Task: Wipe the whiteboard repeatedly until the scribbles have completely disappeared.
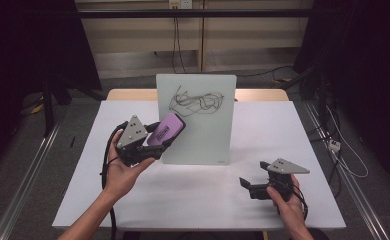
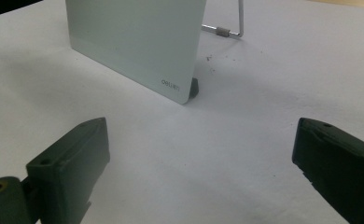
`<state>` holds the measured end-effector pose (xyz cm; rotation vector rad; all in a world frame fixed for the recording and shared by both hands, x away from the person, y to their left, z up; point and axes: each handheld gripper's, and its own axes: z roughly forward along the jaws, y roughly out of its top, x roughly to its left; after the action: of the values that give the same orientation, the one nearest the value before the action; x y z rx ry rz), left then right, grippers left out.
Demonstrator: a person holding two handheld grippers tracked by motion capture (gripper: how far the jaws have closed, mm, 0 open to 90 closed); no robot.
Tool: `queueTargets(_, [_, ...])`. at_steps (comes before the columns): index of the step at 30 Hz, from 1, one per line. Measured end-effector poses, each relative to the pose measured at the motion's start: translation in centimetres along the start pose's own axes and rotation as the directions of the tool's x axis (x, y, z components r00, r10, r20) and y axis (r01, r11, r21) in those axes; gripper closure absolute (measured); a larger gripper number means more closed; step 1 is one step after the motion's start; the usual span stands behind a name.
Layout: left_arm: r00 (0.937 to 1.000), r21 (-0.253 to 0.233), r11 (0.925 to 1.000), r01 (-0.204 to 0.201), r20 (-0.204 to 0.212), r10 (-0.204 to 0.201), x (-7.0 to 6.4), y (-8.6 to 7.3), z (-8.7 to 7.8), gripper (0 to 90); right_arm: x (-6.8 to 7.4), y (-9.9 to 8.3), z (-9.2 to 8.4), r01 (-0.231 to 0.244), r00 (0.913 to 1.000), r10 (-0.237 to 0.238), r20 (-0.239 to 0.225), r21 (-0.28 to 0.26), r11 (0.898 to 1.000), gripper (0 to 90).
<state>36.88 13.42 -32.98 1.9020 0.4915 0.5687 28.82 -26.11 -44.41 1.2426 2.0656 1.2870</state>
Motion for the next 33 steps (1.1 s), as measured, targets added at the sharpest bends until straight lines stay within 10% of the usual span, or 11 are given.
queueTargets(33, [0.9994, -0.033, 0.9994, 0.014, -0.031, -0.015, 1.0, 0.9, -0.5, 40.8, 0.2, 0.2, 0.4, 0.004, 0.9998, -0.004, -0.017, 0.002, 1.000, 3.9])
